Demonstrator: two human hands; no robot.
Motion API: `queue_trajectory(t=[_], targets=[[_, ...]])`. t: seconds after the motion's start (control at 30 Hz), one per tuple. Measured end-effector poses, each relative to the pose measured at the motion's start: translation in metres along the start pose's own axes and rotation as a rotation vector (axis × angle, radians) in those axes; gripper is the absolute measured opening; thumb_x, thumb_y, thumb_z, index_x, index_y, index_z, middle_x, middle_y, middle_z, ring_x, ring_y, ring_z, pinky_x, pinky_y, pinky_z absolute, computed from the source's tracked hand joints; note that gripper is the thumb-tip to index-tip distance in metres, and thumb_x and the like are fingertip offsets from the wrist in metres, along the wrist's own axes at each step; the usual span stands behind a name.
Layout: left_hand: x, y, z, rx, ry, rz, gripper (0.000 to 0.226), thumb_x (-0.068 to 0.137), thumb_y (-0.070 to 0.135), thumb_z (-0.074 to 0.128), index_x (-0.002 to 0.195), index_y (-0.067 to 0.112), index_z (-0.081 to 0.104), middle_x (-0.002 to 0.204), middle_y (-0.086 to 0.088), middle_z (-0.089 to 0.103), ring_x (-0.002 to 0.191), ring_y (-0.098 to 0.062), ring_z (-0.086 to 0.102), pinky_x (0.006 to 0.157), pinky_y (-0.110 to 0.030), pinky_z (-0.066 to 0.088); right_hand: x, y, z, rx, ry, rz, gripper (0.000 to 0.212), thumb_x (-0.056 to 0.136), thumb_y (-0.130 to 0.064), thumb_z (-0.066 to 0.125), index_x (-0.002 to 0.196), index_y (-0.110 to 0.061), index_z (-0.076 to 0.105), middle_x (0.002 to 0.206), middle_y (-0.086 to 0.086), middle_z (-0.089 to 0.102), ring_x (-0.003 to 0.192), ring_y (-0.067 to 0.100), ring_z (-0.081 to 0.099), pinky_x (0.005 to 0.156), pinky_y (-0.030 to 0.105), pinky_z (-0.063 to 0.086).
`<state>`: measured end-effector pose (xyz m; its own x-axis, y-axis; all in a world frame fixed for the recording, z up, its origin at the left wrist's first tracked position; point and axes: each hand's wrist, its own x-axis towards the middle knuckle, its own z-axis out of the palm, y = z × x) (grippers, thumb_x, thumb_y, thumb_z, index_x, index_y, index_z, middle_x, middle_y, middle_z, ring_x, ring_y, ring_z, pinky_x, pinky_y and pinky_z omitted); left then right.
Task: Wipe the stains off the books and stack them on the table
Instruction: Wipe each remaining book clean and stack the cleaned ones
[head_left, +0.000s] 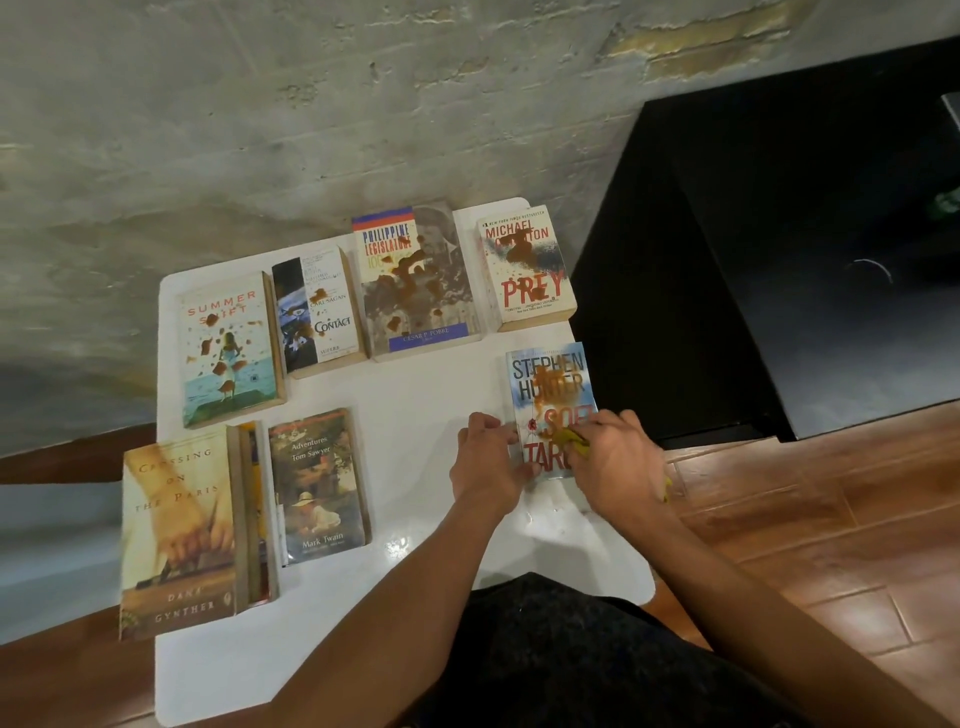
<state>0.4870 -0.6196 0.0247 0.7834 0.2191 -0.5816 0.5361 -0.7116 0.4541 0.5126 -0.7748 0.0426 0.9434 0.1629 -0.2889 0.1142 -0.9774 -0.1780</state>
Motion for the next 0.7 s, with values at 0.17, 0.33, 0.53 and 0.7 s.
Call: queue_trajectory(t=[0.17,0.33,0.53,0.7], targets=[[0.0,-0.002,-0.001,0.019,-0.006,-0.017,0.053,0.082,0.039,0.081,0.129,0.024,0.063,0.132,0.007,0.041,0.12,-0.011,0.043,0.083,-0.026,0.047,-0.004,-0.019,0.002,-0.022,-0.056,-0.042,0.027,0.091,-0.037,0.068,0.116,-0.03,0.071,0.12,-0.008,0.064,0.11,0.014,0.051,0.073,0.033,0.055],[0.001,0.001,-0.004,0.011,-0.004,0.004,0.054,0.081,0.043,0.081,0.128,0.024,0.062,0.13,0.007,0.042,0.12,-0.011,0.042,0.081,-0.026,0.046,0.0,-0.01,-0.002,-0.031,-0.047,-0.052,0.027,0.091,-0.04,0.067,0.115,-0.03,0.07,0.117,-0.01,0.064,0.104,0.013,0.05,0.072,0.032,0.055],[-0.002,0.001,-0.004,0.09,0.039,0.007,0.077,0.079,0.043,0.082,0.141,0.025,0.04,0.136,0.001,0.039,0.125,-0.016,0.042,0.088,-0.034,0.051,0.004,-0.019,-0.003,0.019,-0.059,0.028,0.027,0.09,-0.039,0.069,0.115,-0.03,0.07,0.116,-0.009,0.063,0.104,0.013,0.049,0.072,0.032,0.054],[-0.007,0.004,-0.003,0.089,0.029,0.074,0.088,0.084,0.043,0.077,0.154,0.04,0.023,0.148,0.001,0.031,0.138,-0.018,0.033,0.097,-0.038,0.05,-0.01,-0.006,0.001,-0.027,-0.083,-0.029,0.032,0.09,-0.044,0.067,0.12,-0.034,0.069,0.119,-0.013,0.064,0.107,0.012,0.049,0.073,0.031,0.055]])
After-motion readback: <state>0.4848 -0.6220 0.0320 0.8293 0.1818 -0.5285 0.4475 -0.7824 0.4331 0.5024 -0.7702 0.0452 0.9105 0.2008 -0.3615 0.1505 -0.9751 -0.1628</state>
